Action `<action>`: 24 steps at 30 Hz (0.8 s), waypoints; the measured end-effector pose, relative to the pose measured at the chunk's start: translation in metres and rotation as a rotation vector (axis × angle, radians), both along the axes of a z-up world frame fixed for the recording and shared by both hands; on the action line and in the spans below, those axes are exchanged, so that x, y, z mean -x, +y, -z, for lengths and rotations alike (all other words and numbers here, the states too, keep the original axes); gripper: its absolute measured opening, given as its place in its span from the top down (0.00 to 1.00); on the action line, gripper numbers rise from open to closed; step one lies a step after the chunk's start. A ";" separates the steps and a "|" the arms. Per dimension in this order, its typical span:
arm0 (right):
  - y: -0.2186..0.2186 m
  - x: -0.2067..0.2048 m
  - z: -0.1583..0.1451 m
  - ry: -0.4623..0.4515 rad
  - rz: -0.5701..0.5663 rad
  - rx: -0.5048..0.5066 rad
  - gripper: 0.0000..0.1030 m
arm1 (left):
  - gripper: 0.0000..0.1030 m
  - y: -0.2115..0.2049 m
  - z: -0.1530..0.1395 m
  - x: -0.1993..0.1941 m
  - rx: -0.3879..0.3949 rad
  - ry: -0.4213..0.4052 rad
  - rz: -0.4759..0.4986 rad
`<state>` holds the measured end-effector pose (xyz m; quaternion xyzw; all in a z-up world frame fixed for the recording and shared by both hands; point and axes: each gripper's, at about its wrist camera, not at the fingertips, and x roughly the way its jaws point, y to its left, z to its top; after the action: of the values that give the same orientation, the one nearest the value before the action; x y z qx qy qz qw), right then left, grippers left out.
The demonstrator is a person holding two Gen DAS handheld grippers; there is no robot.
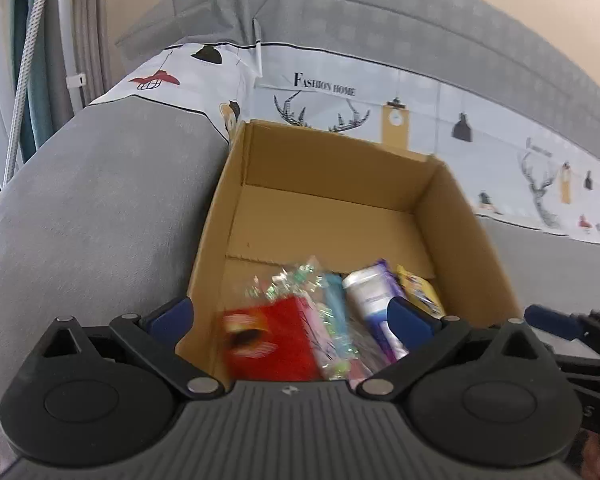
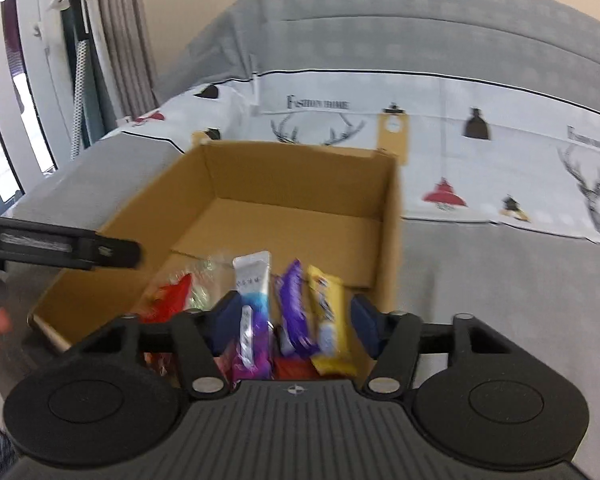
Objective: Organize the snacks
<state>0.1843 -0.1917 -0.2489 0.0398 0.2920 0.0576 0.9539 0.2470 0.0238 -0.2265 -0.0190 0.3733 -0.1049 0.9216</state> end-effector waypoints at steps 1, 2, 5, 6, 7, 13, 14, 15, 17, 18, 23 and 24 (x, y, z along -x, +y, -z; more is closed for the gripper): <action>-0.002 0.008 -0.001 0.013 0.018 0.001 0.38 | 0.00 0.003 -0.007 0.009 0.033 0.021 -0.004; -0.004 0.017 -0.003 0.031 0.044 -0.009 0.38 | 0.00 0.004 -0.013 0.017 0.056 0.041 -0.005; -0.002 0.046 -0.018 0.096 0.084 -0.082 0.33 | 0.00 -0.009 -0.041 0.048 0.033 0.074 -0.037; 0.001 0.055 -0.026 0.108 0.090 -0.082 0.27 | 0.00 -0.020 -0.053 0.066 -0.035 0.051 -0.052; 0.008 0.066 -0.037 0.111 0.101 -0.063 0.21 | 0.00 -0.032 -0.064 0.080 -0.103 0.027 -0.055; 0.022 0.123 -0.098 0.107 0.108 -0.030 0.01 | 0.00 -0.076 -0.121 0.157 -0.274 -0.026 -0.026; 0.020 0.133 -0.106 0.112 0.113 -0.042 0.01 | 0.00 -0.079 -0.129 0.166 -0.280 -0.027 -0.023; 0.017 0.141 -0.113 0.117 0.110 -0.066 0.01 | 0.00 -0.082 -0.137 0.176 -0.288 -0.032 -0.028; 0.010 0.159 -0.126 0.127 0.117 -0.110 0.00 | 0.00 -0.089 -0.152 0.197 -0.301 -0.061 -0.051; 0.008 0.167 -0.133 0.133 0.120 -0.124 0.00 | 0.00 -0.090 -0.158 0.205 -0.297 -0.059 -0.065; 0.006 0.206 -0.165 0.094 0.147 -0.107 0.00 | 0.00 -0.093 -0.189 0.242 -0.271 -0.099 -0.103; 0.006 0.211 -0.170 0.090 0.151 -0.104 0.00 | 0.00 -0.093 -0.193 0.246 -0.275 -0.102 -0.108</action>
<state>-0.0268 -0.1855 -0.0793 0.1139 0.3272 -0.0013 0.9381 0.0008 -0.0691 -0.0337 0.0929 0.3355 -0.0039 0.9374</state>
